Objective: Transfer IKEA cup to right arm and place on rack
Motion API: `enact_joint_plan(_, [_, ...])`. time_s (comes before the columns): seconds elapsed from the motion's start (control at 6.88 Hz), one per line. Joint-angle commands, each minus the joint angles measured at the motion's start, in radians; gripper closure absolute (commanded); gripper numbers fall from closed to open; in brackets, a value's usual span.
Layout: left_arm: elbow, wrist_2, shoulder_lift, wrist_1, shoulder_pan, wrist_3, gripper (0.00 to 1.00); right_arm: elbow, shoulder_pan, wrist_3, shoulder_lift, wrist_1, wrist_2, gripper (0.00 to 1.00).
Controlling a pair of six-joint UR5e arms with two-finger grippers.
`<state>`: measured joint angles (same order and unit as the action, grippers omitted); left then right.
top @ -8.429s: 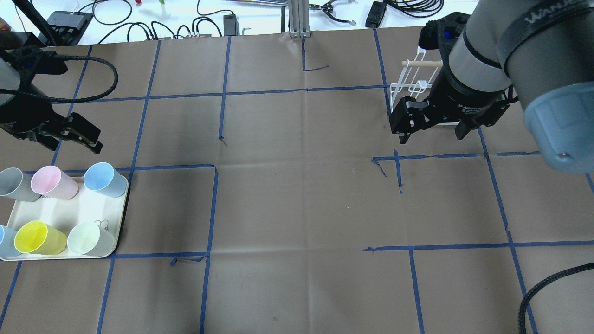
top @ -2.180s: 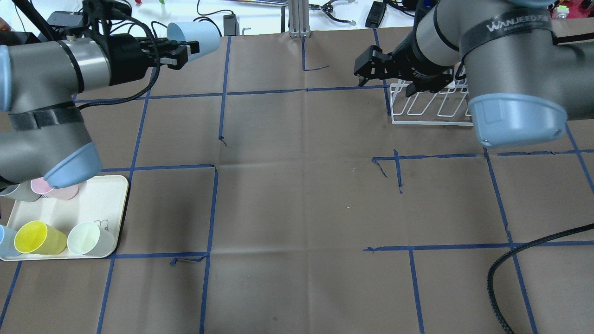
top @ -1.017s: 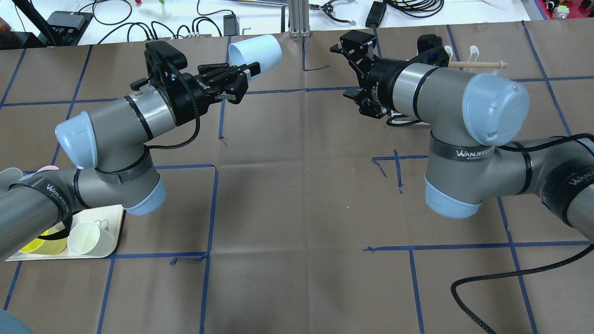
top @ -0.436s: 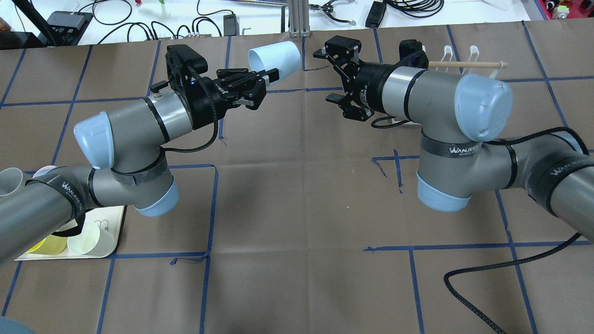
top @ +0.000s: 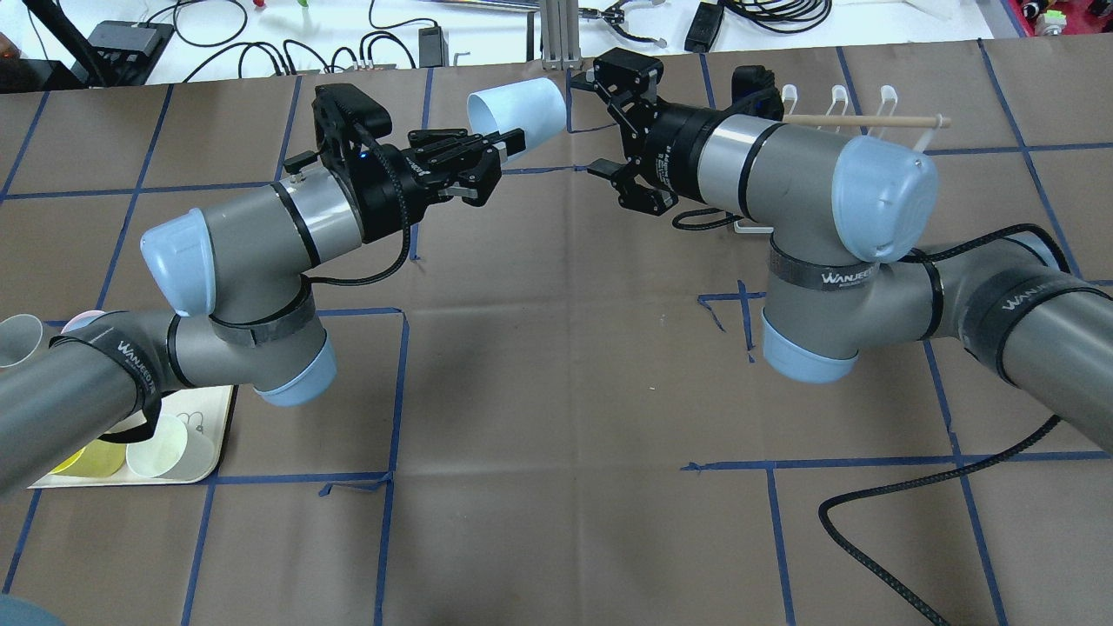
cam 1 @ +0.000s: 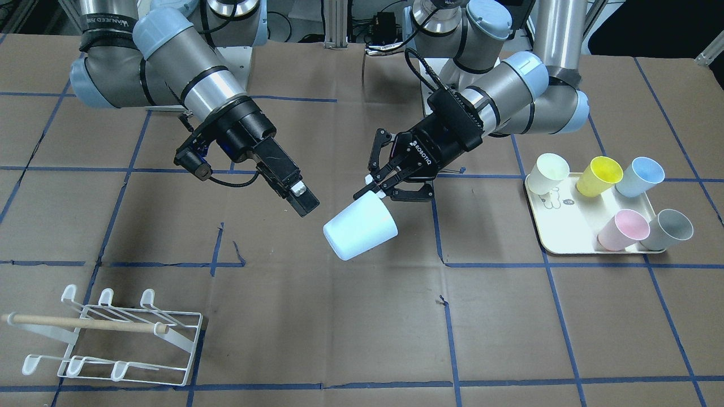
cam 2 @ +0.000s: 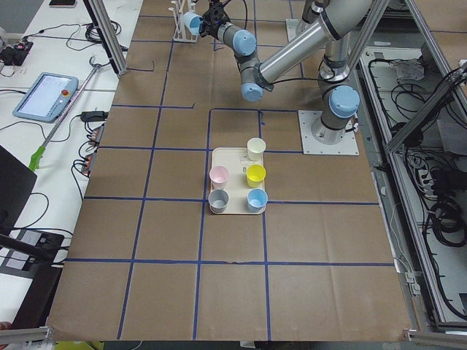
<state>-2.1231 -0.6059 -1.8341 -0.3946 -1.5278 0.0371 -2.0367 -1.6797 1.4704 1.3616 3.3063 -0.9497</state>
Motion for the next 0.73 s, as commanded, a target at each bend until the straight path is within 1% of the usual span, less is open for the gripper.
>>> enact_joint_plan(0.0, [0.0,0.0,0.001,0.0,-0.002,-0.009,0.95,0.048,-0.043,0.083,-0.08,0.059,-0.009,0.01])
enact_joint_plan(0.15, [0.0,0.0,-0.001,0.0,-0.002,-0.009,0.95,0.082,-0.049,0.122,-0.102,0.058,-0.009,0.01])
enact_joint_plan(0.58, [0.0,0.0,0.001,0.0,-0.002,-0.013,0.94,0.09,-0.051,0.128,-0.11,0.059,-0.009,0.01])
